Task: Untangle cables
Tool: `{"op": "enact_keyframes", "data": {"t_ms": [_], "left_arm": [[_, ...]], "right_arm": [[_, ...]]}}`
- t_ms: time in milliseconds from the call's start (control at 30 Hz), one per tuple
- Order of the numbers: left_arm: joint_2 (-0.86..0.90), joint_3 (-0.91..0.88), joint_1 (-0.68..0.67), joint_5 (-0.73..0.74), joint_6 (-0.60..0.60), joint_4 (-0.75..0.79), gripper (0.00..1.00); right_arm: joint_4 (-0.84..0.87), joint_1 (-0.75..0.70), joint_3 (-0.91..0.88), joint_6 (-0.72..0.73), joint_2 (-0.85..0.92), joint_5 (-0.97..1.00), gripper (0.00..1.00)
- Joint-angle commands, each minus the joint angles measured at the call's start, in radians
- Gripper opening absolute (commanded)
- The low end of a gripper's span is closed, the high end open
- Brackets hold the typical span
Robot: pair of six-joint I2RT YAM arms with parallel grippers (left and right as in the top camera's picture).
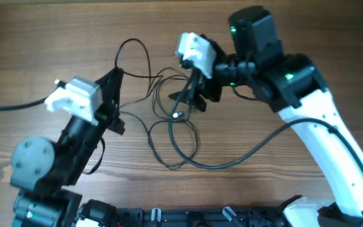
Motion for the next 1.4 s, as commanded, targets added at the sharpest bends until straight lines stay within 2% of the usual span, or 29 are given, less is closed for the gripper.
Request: {"op": "enact_keyframes", "data": {"t_ms": [0, 267, 300, 333, 367, 400, 467, 533, 600, 700, 733, 767, 833, 867, 1000, 1100, 1200, 1267, 1367], "left_arm": [[-0.018, 0.035, 0.004, 0.021, -0.011, 0.006, 0.04], [-0.018, 0.040, 0.003, 0.098, -0.029, 0.021, 0.04], [-0.018, 0.040, 0.003, 0.099, -0.029, 0.026, 0.04], [-0.018, 0.040, 0.003, 0.098, -0.029, 0.026, 0.04], [-0.018, 0.040, 0.003, 0.098, -0.029, 0.026, 0.04], [-0.018, 0.040, 0.003, 0.098, -0.029, 0.026, 0.04], [-0.018, 0.040, 0.003, 0.098, -0.029, 0.022, 0.04], [-0.018, 0.040, 0.003, 0.098, -0.029, 0.010, 0.04], [-0.018, 0.040, 0.004, 0.098, -0.029, -0.013, 0.04], [-0.018, 0.040, 0.004, 0.058, -0.029, -0.086, 0.17], [-0.018, 0.040, 0.003, 0.025, -0.029, -0.111, 0.25], [-0.018, 0.040, 0.004, -0.020, -0.029, -0.147, 0.51], [-0.018, 0.040, 0.004, -0.069, -0.029, -0.211, 0.84], [-0.018, 0.040, 0.004, -0.072, -0.029, -0.242, 0.86], [0.002, 0.040, 0.003, -0.071, -0.029, -0.365, 0.87], [0.046, 0.039, 0.003, -0.071, -0.029, -0.439, 0.86], [0.139, 0.039, 0.003, -0.063, -0.029, -0.537, 0.88], [0.222, 0.039, 0.003, -0.008, -0.029, -0.571, 0.83], [0.351, 0.039, 0.003, 0.103, -0.029, -0.577, 0.74]], "right_arm": [[0.034, 0.030, -0.004, -0.021, 0.045, -0.053, 1.00], [0.217, 0.114, -0.005, -0.007, 0.101, -0.053, 0.99], [0.233, 0.122, -0.005, -0.007, 0.102, -0.053, 0.91], [0.244, 0.130, -0.005, -0.007, 0.105, -0.053, 0.68], [0.248, 0.135, -0.005, -0.007, 0.105, -0.047, 0.11], [0.246, 0.135, -0.005, 0.004, 0.105, -0.030, 0.04], [0.241, 0.134, -0.005, 0.165, 0.104, 0.150, 0.04], [0.238, 0.134, -0.005, 0.268, 0.104, 0.380, 0.04], [0.239, 0.134, -0.005, 0.294, 0.100, 0.541, 0.04], [0.277, 0.129, -0.005, 0.306, 0.070, 0.874, 0.04], [0.290, 0.121, -0.005, 0.306, 0.052, 0.950, 0.04], [0.305, 0.103, -0.005, 0.303, 0.022, 1.029, 0.04], [0.339, 0.045, -0.004, 0.303, -0.040, 1.102, 0.04], [0.368, -0.013, -0.004, 0.303, -0.090, 1.100, 0.04], [0.465, -0.273, -0.004, 0.276, -0.257, 1.094, 0.04], [0.450, -0.485, -0.004, 0.278, -0.328, 1.035, 0.04], [0.319, -0.703, -0.005, 0.412, -0.309, 0.813, 0.04], [0.255, -0.854, -0.005, 0.528, -0.258, 0.626, 0.04], [0.232, -1.008, -0.005, 0.603, -0.171, 0.556, 0.04]]}}
